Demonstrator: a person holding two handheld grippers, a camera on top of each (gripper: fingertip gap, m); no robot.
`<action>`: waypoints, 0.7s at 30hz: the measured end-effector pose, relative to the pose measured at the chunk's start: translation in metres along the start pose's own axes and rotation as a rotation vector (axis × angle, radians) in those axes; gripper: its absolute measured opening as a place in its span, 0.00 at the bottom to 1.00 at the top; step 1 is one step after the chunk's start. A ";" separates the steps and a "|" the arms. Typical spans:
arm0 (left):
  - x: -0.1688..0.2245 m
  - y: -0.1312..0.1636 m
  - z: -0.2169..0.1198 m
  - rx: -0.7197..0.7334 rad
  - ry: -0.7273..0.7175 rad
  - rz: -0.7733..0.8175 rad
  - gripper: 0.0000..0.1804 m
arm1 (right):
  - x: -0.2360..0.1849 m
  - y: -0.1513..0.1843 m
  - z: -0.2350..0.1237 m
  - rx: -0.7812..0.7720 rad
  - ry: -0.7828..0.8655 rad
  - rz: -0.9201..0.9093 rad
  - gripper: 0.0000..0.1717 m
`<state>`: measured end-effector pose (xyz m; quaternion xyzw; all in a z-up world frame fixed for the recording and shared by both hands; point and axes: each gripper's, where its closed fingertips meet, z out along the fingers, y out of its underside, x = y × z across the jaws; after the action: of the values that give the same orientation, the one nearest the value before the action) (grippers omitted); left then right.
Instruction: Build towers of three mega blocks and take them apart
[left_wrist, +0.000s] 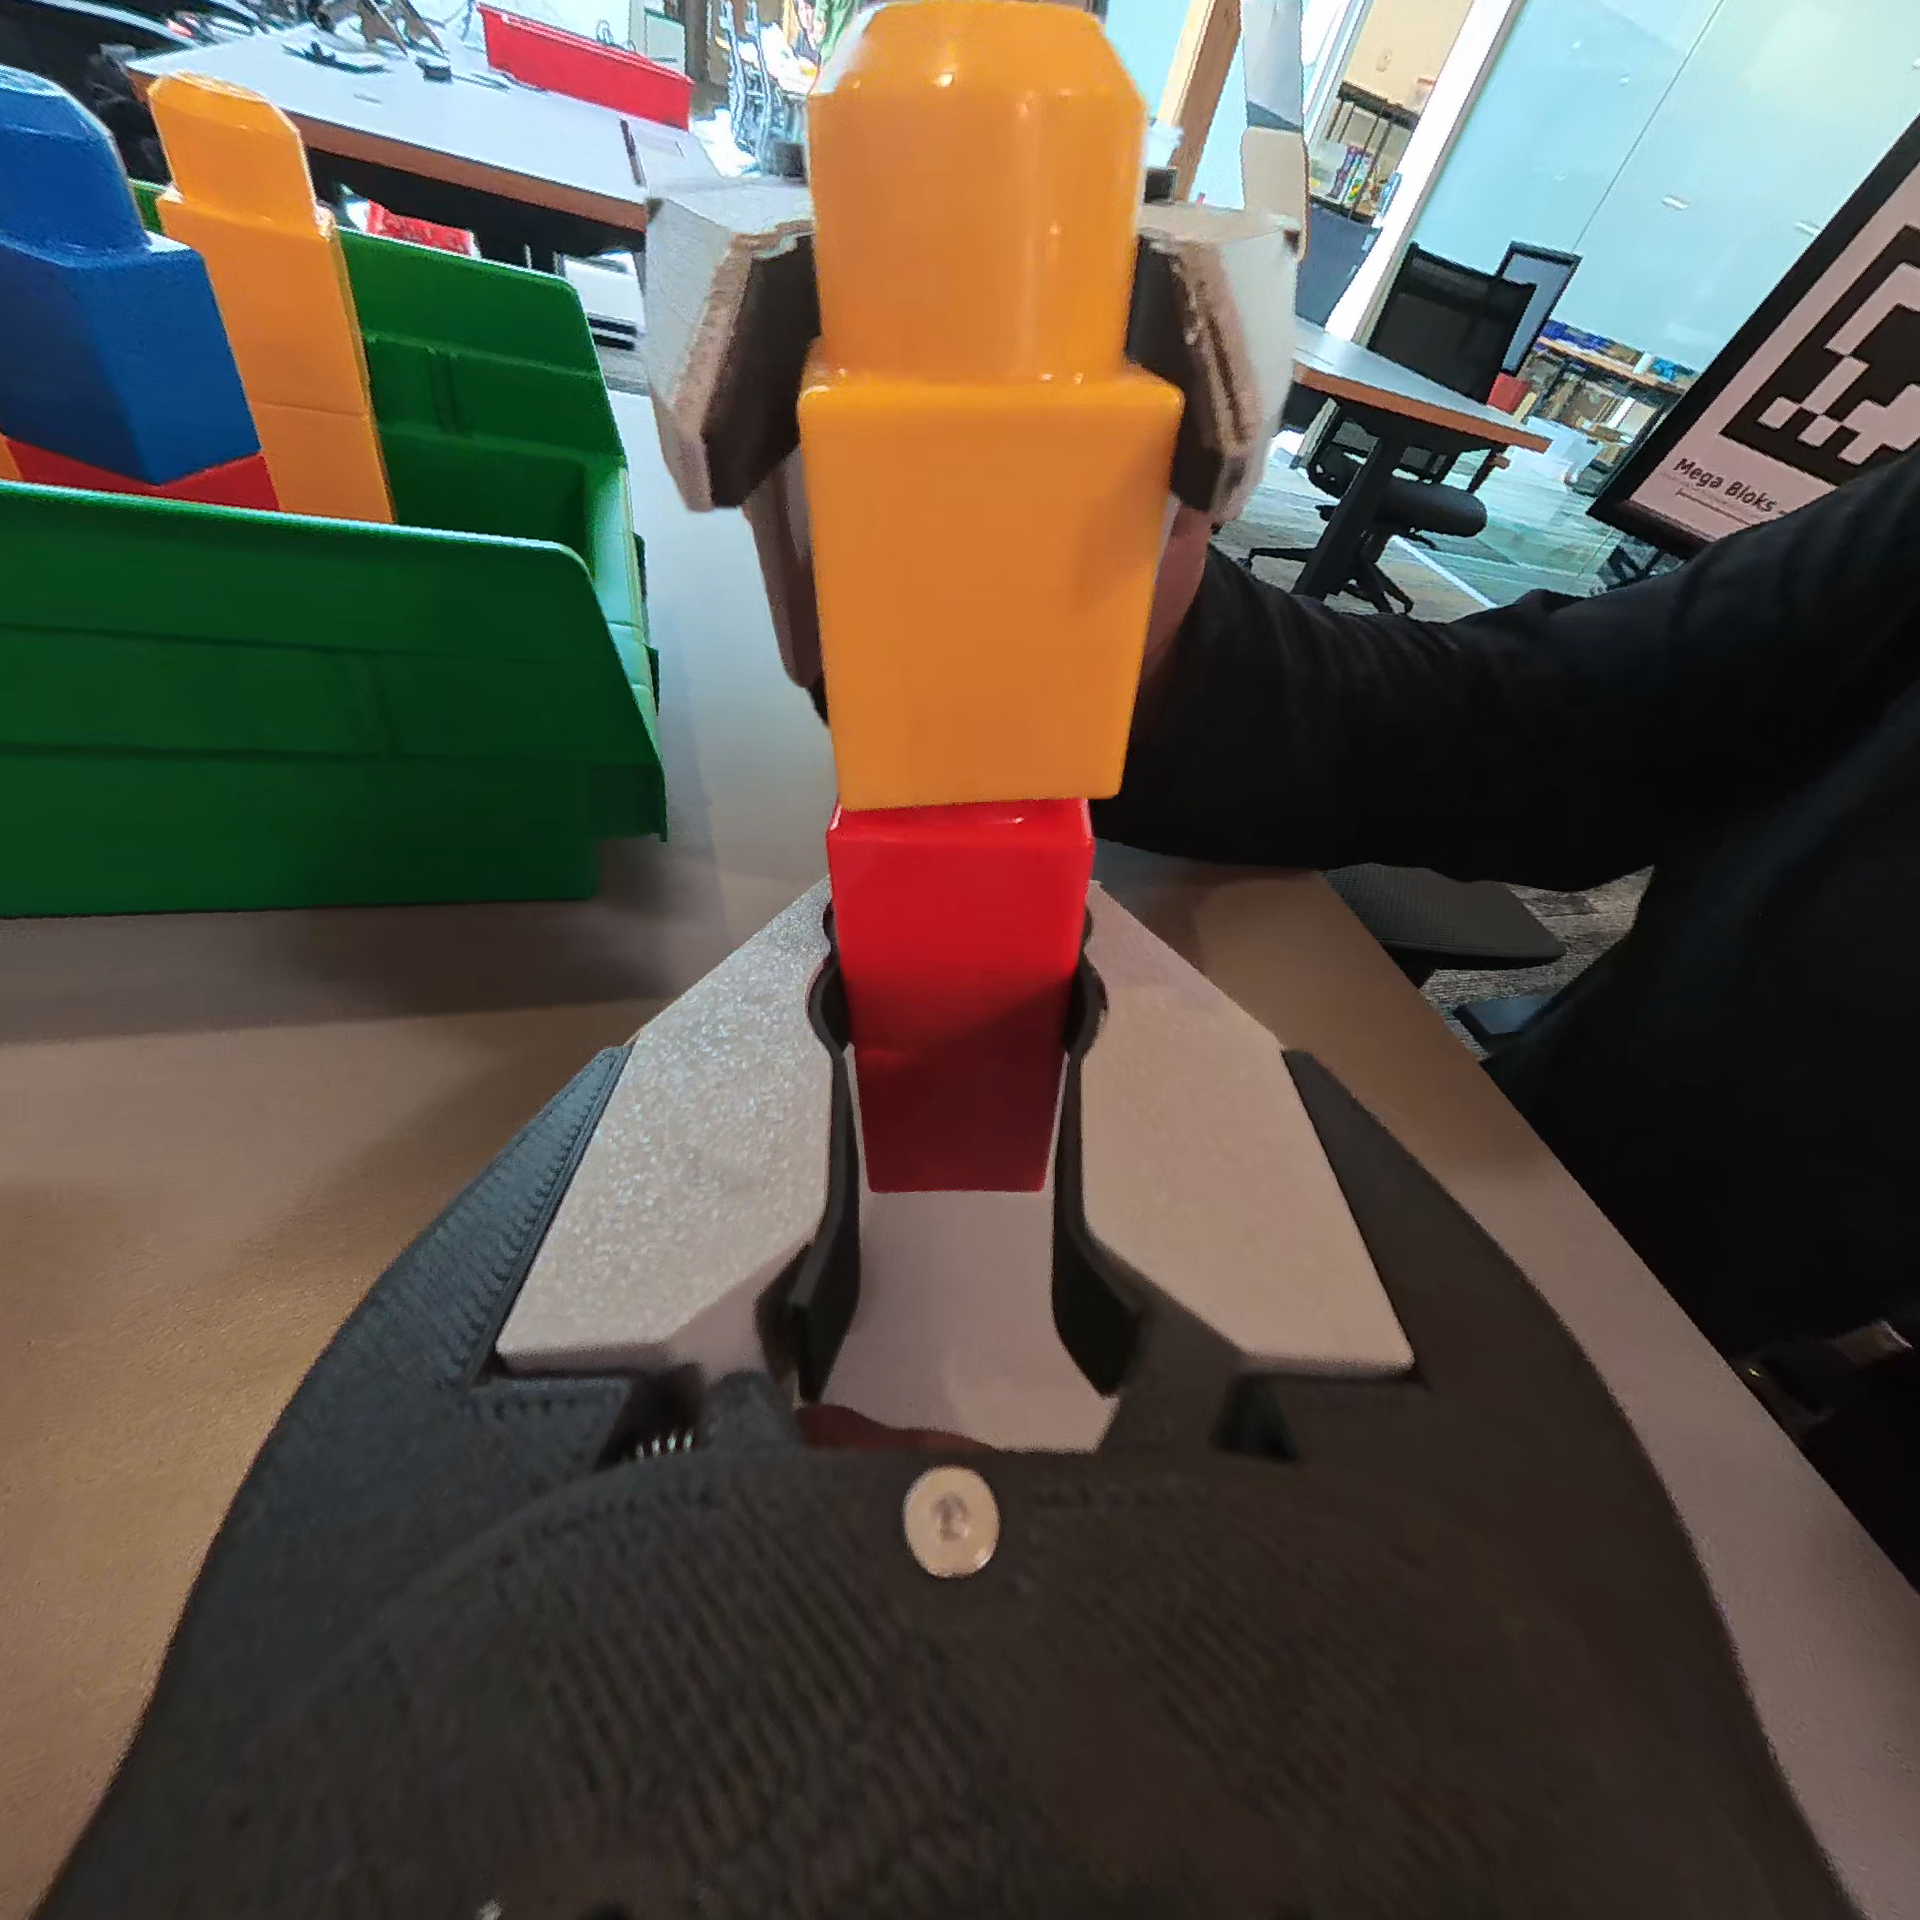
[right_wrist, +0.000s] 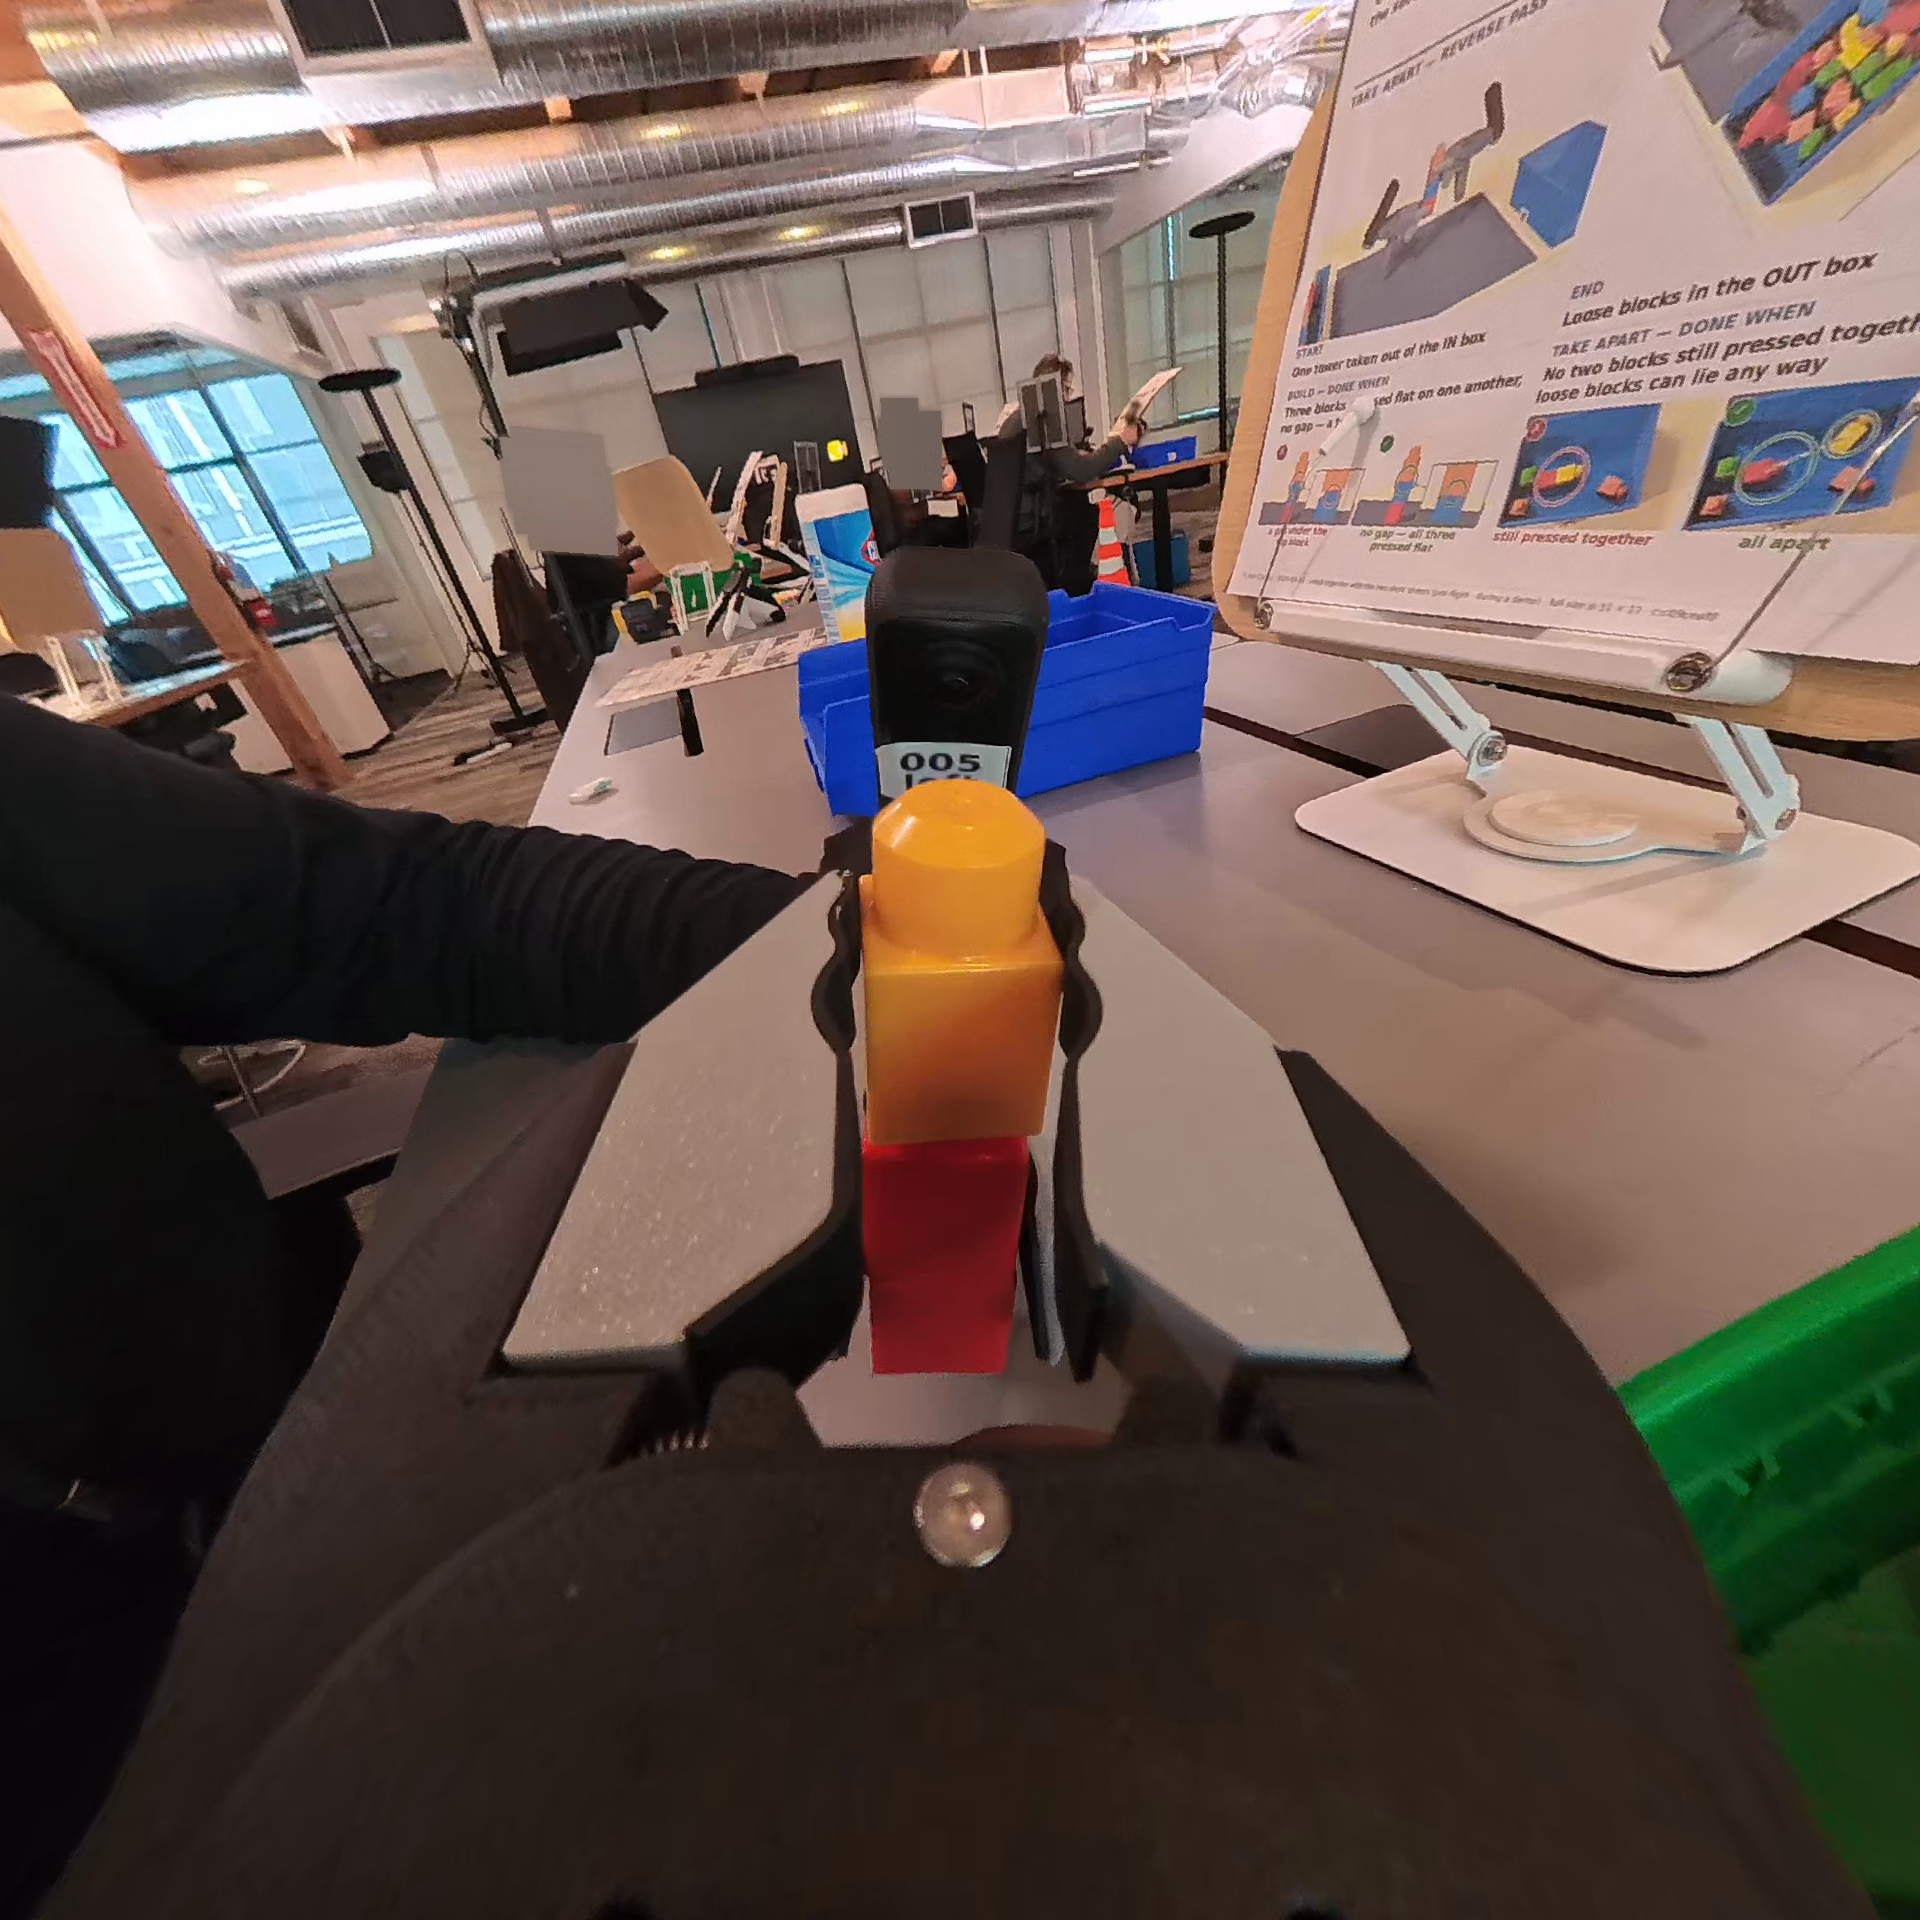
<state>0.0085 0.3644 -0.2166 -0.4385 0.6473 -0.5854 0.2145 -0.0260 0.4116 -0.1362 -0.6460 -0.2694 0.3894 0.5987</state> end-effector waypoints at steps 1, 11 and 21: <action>-0.002 -0.001 0.000 0.004 -0.016 0.004 0.21 | 0.001 0.000 0.000 -0.003 0.011 -0.003 0.20; -0.006 0.000 0.001 -0.006 -0.059 0.033 0.20 | 0.001 0.005 0.001 -0.024 0.015 -0.042 0.20; -0.007 0.000 0.001 0.004 -0.070 0.007 0.20 | 0.003 0.006 0.003 -0.020 0.044 -0.054 0.20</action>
<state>0.0132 0.3692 -0.2181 -0.4559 0.6399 -0.5701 0.2400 -0.0279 0.4151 -0.1427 -0.6529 -0.2775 0.3559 0.6083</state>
